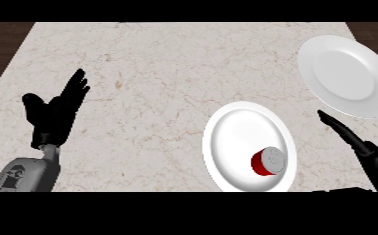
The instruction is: Pick the can from the plate and place it in the plate
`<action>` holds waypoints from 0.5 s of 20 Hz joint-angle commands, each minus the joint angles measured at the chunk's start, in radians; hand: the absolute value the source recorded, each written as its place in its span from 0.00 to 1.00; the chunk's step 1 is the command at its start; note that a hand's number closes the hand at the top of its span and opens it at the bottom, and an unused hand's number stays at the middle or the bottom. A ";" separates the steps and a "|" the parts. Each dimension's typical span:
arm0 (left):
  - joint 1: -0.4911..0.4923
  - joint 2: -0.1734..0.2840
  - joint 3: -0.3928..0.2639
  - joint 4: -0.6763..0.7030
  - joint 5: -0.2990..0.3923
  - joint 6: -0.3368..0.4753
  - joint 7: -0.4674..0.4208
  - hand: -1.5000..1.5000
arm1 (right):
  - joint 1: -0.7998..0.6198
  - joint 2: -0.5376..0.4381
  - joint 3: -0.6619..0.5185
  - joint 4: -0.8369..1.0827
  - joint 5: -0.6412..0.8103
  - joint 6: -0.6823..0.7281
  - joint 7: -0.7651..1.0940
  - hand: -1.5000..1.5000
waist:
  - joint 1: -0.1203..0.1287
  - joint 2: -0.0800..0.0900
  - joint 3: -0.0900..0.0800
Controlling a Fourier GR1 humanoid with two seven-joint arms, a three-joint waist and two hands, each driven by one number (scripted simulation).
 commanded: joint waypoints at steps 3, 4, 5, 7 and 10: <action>-0.037 -0.022 0.020 0.040 -0.022 -0.028 -0.002 0.50 | -0.002 -0.040 0.006 -0.180 0.053 0.060 0.212 0.00 | 0.004 0.001 -0.001; 0.021 -0.019 0.031 0.044 -0.020 -0.037 -0.062 0.50 | 0.037 -0.039 0.043 -0.202 0.092 0.056 0.233 0.00 | 0.006 0.000 -0.001; -0.033 -0.044 -0.001 0.009 -0.048 0.022 0.028 0.50 | 0.027 -0.065 0.046 -0.273 0.079 0.082 0.320 0.00 | 0.003 -0.001 -0.001; 0.004 0.004 0.036 0.005 -0.009 -0.069 -0.009 0.50 | -0.012 -0.076 0.049 -0.192 0.106 0.124 0.313 0.00 | 0.012 0.001 0.000; -0.009 -0.062 0.015 0.048 -0.043 -0.038 -0.030 0.50 | -0.070 -0.044 0.097 -0.187 0.174 0.139 0.393 0.00 | 0.010 0.002 0.000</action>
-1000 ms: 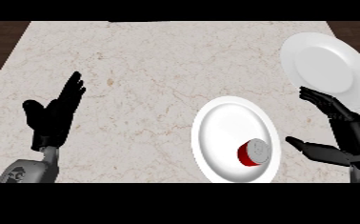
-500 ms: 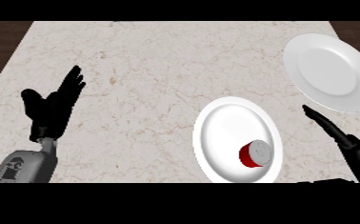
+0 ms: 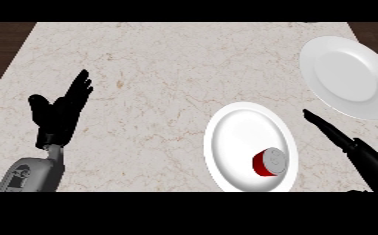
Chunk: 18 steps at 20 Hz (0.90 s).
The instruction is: Pick the can from the plate and place it in the plate
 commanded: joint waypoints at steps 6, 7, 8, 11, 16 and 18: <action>0.000 -0.023 0.026 -0.014 -0.032 0.003 0.023 0.50 | -0.005 0.022 0.119 -0.069 0.241 0.037 0.178 0.00 | -0.001 0.000 0.000; 0.026 -0.008 0.039 -0.031 -0.012 -0.024 0.007 0.50 | -0.085 0.028 0.123 -0.071 0.219 0.083 0.287 0.00 | 0.006 0.000 0.000; 0.026 -0.047 0.006 -0.014 -0.047 0.000 0.007 0.50 | -0.071 0.035 0.131 0.019 0.271 0.061 0.187 0.00 | 0.004 0.001 0.001; 0.027 -0.042 0.025 -0.043 -0.052 -0.014 0.018 0.50 | -0.080 0.068 0.165 -0.051 0.290 0.124 0.305 0.00 | 0.002 0.000 0.000; -0.048 -0.071 0.049 0.052 -0.084 -0.007 0.002 0.50 | -0.187 0.062 0.106 -0.003 0.246 0.265 0.339 0.00 | -0.001 0.002 0.000; -0.040 -0.070 0.055 -0.017 -0.062 -0.029 0.076 0.50 | -0.212 0.173 0.187 0.002 0.326 0.231 0.426 0.00 | 0.002 0.001 0.000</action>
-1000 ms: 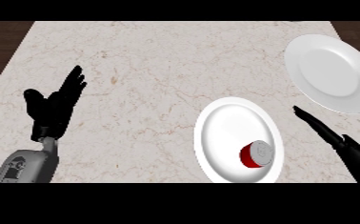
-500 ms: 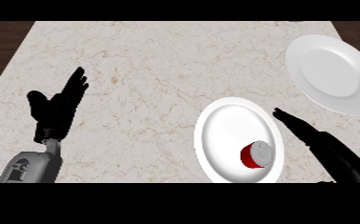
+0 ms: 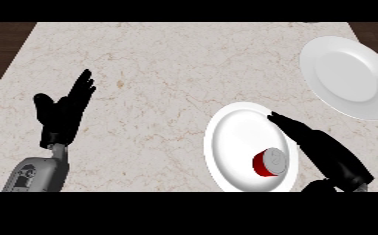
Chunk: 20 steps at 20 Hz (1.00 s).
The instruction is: Pick the can from the plate and place it in the plate
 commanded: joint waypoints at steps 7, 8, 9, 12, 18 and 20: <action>-0.047 -0.029 0.070 0.067 -0.042 -0.046 -0.012 0.50 | -0.052 0.135 0.015 0.101 0.168 0.024 0.020 0.00 | -0.003 0.000 0.000; 0.017 -0.046 0.055 -0.017 -0.050 -0.041 -0.002 0.50 | -0.074 0.134 -0.019 0.156 0.164 0.032 -0.041 0.00 | 0.000 0.000 0.000; 0.025 -0.023 0.077 0.042 -0.023 -0.098 -0.047 0.50 | -0.070 0.124 -0.013 0.169 0.169 0.037 -0.056 0.00 | -0.001 0.000 0.000; 0.064 -0.036 0.065 -0.067 -0.041 -0.075 0.015 0.50 | -0.061 0.102 -0.029 0.160 0.194 0.073 -0.060 0.00 | 0.000 -0.001 0.000; -0.036 -0.051 0.089 0.057 -0.072 -0.074 -0.024 0.50 | -0.076 0.176 0.079 0.183 0.263 0.118 -0.040 1.00 | -0.002 0.000 0.000; -0.038 -0.034 0.093 -0.050 -0.059 -0.067 0.074 0.50 | -0.092 0.145 0.065 0.203 0.244 0.141 -0.118 1.00 | 0.000 -0.001 0.000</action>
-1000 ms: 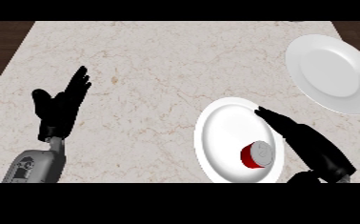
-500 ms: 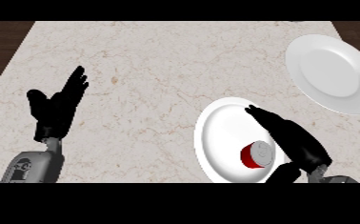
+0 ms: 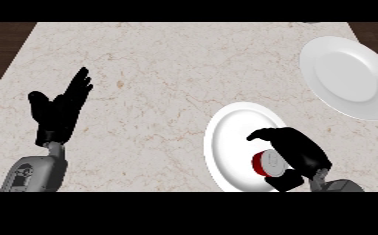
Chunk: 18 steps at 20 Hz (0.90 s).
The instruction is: Pick the can from the plate and place it in the plate
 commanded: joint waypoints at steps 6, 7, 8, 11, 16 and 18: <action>0.022 -0.010 0.041 0.041 -0.020 -0.040 -0.061 0.50 | -0.034 0.058 -0.003 0.050 0.051 0.034 -0.091 1.00 | 0.000 0.001 0.001; 0.033 -0.026 0.018 -0.016 -0.039 -0.006 -0.006 0.50 | 0.029 0.077 0.020 0.034 0.080 -0.055 -0.107 1.00 | -0.001 0.000 0.001; 0.022 0.011 0.057 0.040 0.006 -0.078 -0.042 0.50 | 0.016 0.115 0.049 0.068 0.104 -0.067 -0.084 1.00 | 0.000 0.001 0.001; 0.036 -0.047 0.011 -0.026 -0.038 -0.014 -0.004 0.50 | 0.024 0.108 0.004 -0.041 0.107 -0.078 -0.057 1.00 | -0.001 0.000 0.001; -0.027 0.004 0.065 0.059 -0.003 -0.070 -0.030 0.50 | 0.003 -0.088 -0.055 0.107 0.075 -0.135 -0.474 1.00 | -0.001 0.003 0.001; 0.016 -0.017 0.047 -0.026 -0.007 -0.044 0.032 0.50 | -0.023 -0.110 -0.082 0.118 0.093 -0.196 -0.549 1.00 | 0.005 0.001 0.002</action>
